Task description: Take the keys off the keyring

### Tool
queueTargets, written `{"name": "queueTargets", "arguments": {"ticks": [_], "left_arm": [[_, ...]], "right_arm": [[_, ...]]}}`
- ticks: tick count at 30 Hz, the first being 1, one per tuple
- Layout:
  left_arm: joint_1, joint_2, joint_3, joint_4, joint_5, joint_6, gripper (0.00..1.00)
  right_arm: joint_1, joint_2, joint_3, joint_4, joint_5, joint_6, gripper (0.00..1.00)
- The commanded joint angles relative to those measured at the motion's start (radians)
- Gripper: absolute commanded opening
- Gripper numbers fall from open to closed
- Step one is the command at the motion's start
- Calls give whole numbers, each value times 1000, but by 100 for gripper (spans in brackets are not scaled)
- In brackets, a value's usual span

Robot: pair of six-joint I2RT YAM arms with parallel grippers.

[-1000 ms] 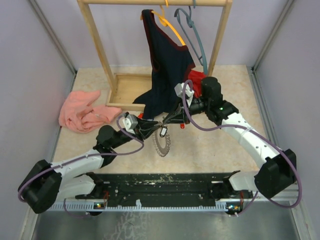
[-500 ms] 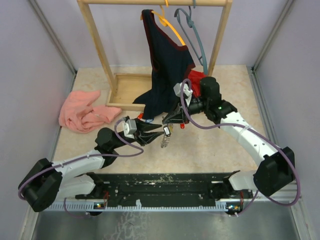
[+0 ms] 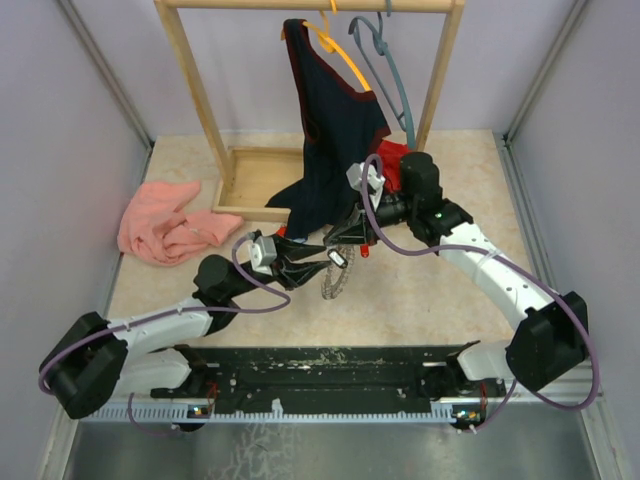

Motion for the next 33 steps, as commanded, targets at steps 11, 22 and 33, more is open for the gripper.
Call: {"name": "queueTargets", "arguments": {"ticks": [11, 22, 33], "left_arm": [[-2, -160, -65, -89, -92, 111, 43], [-3, -93, -35, -7, -8, 28, 35], [-42, -68, -27, 44, -63, -10, 34]], "right_arm": [[-3, -1, 9, 134, -122, 72, 0], [-3, 8, 1, 163, -126, 96, 0], [-3, 15, -2, 166, -110, 97, 0]]}}
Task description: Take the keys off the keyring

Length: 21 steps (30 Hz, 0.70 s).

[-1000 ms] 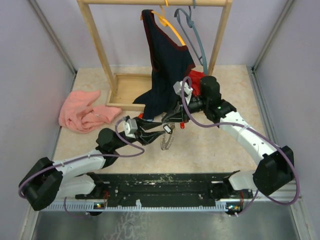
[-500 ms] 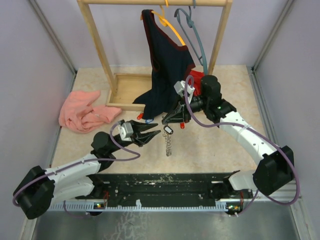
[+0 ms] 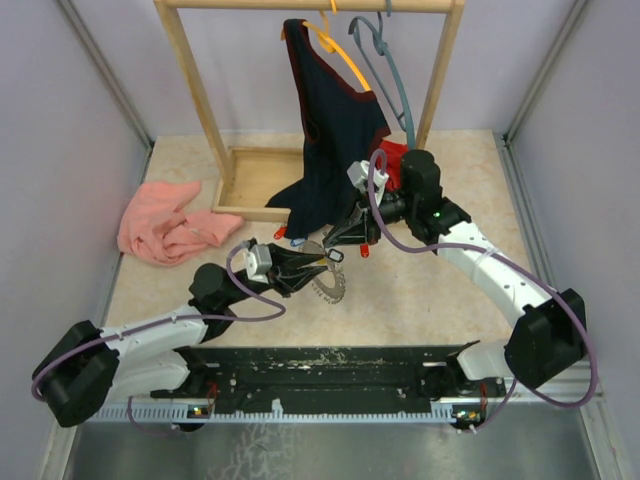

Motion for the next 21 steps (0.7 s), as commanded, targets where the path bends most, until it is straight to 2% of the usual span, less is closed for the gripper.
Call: {"name": "queueTargets", "arguments": {"ticks": [1, 15, 21], "left_arm": [[-32, -1, 26, 52, -58, -14, 34], [-95, 19, 44, 54, -226, 13, 30], [-105, 28, 49, 49, -255, 18, 30]], "right_arm": [[-3, 2, -2, 58, -19, 7, 0], [2, 6, -15, 90, -10, 31, 0], [5, 9, -18, 97, -2, 38, 0]]}}
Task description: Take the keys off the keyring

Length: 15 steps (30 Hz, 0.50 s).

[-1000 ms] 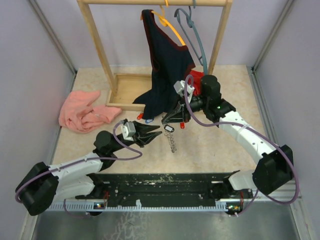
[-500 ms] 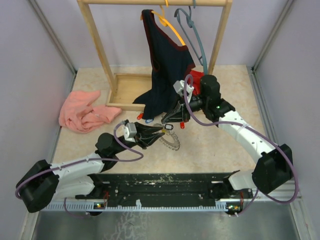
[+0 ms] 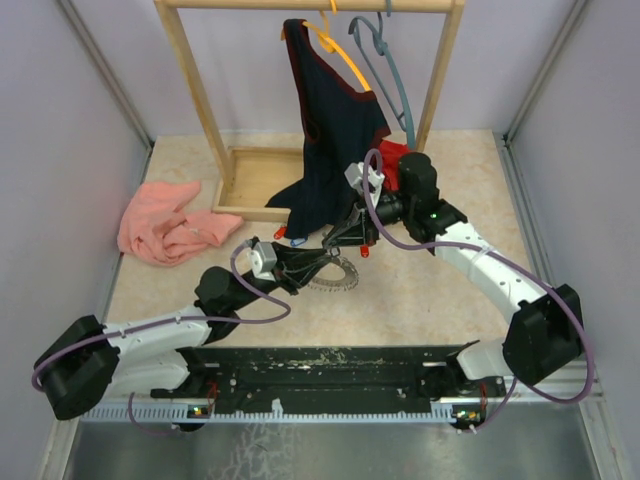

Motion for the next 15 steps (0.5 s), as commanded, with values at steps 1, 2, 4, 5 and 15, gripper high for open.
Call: {"name": "queueTargets", "arguments": {"ticks": [1, 2, 4, 5, 15], "left_arm": [[-12, 6, 33, 26, -47, 16, 29], [-13, 5, 33, 20, -55, 21, 29], [-17, 2, 35, 8, -68, 27, 29], [-18, 0, 36, 1, -75, 31, 30], [-23, -52, 24, -67, -94, 51, 32]], "right_arm": [[4, -8, 9, 67, -13, 13, 0], [5, -8, 9, 69, -13, 15, 0], [4, -10, 8, 69, -10, 17, 0], [4, -8, 8, 71, -8, 18, 0], [5, -10, 10, 72, 9, 23, 0]]}}
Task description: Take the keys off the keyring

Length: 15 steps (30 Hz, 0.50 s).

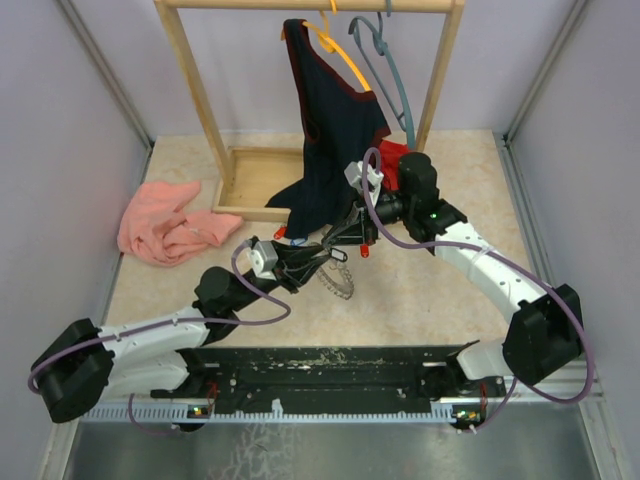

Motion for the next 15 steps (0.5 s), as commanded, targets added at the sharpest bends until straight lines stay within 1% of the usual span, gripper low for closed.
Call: {"name": "queueTargets", "arguments": {"ticks": [1, 8, 15], "left_arm": [[-4, -38, 15, -27, -22, 17, 32], [-13, -39, 23, -40, -17, 16, 32], [-22, -27, 32, -68, -45, 35, 31]], "right_arm": [[4, -11, 10, 64, -13, 8, 0], [5, -12, 11, 68, -8, 13, 0], [5, -10, 8, 72, 3, 19, 0]]}}
